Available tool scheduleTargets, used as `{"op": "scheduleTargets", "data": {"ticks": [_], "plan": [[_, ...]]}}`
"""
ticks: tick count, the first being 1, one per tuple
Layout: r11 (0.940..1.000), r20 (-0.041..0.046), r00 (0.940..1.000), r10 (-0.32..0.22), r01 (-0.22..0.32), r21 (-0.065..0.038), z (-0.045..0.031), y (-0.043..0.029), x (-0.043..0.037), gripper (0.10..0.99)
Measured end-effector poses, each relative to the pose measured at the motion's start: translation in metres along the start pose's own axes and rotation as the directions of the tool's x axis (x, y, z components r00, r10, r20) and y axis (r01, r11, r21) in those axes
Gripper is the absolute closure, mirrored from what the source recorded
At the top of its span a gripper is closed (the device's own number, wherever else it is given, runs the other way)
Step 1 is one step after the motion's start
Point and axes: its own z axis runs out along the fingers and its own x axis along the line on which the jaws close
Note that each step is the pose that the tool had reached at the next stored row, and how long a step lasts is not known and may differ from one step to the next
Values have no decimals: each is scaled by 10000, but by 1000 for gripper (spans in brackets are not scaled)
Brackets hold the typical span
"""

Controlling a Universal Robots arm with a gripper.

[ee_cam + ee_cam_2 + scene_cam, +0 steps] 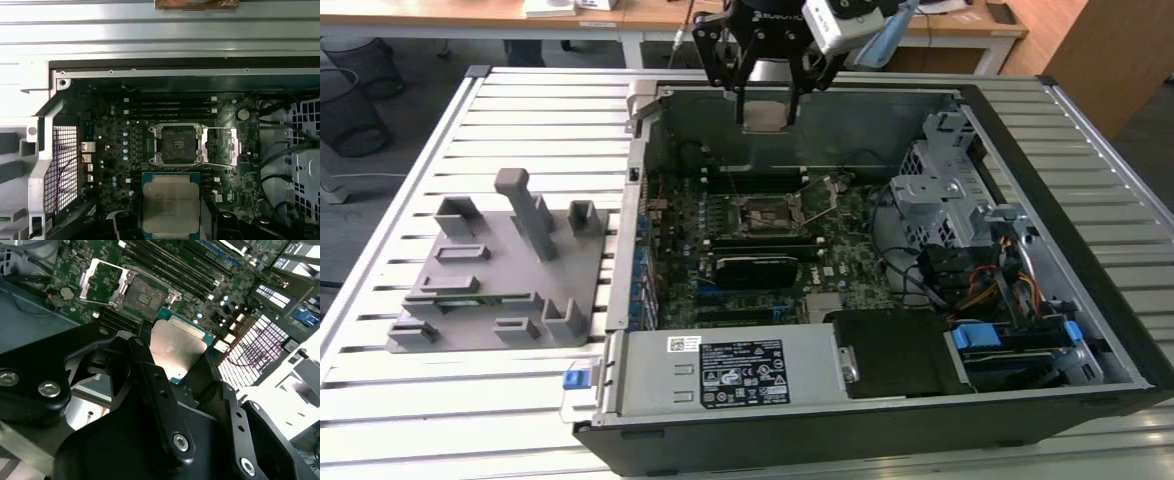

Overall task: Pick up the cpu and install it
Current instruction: 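Pick up the cpu and move it towards the insertion slot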

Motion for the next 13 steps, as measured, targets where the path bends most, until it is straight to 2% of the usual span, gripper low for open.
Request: {"op": "scheduleTargets", "data": {"ticks": [3,5,10,13], "plan": [[10000,-1,10000,1,-1,0,2,11,-101,545],[10000,-1,10000,0,0,1,6,36,-140,545],[10000,0,10000,1,-1,1,21,170,-167,545],[10000,1,10000,-2,2,-8,32,189,-181,545]]}}
